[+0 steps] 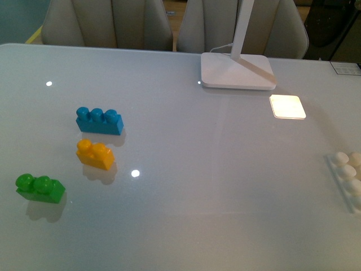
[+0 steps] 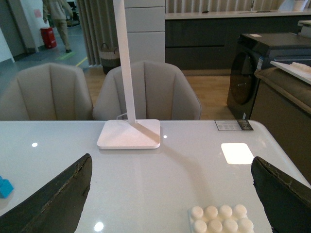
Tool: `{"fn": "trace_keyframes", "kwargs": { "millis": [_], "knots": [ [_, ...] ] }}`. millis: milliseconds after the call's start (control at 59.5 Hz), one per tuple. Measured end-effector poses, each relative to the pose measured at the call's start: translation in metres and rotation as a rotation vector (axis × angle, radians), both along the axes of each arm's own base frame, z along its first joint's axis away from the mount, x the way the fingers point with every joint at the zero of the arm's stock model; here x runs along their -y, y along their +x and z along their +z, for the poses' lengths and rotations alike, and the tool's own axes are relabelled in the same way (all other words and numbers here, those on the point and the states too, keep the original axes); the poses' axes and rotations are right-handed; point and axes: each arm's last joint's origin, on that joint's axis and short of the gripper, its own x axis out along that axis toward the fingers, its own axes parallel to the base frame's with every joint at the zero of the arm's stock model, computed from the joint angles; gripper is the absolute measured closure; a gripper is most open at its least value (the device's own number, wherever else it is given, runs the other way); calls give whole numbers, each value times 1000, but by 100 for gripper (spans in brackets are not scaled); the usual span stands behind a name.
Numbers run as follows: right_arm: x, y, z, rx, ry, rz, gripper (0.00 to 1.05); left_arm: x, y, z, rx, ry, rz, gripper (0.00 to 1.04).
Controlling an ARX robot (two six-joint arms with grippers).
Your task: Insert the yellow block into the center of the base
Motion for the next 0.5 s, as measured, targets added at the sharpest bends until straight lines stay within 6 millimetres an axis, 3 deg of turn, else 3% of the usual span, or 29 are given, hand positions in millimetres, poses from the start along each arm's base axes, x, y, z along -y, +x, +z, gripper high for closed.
{"fn": "trace_keyframes", "kwargs": {
  "millis": [504],
  "knots": [
    [0, 0, 0, 0, 0, 0, 9, 0, 0, 0, 0, 0, 0, 7]
  ]
}}
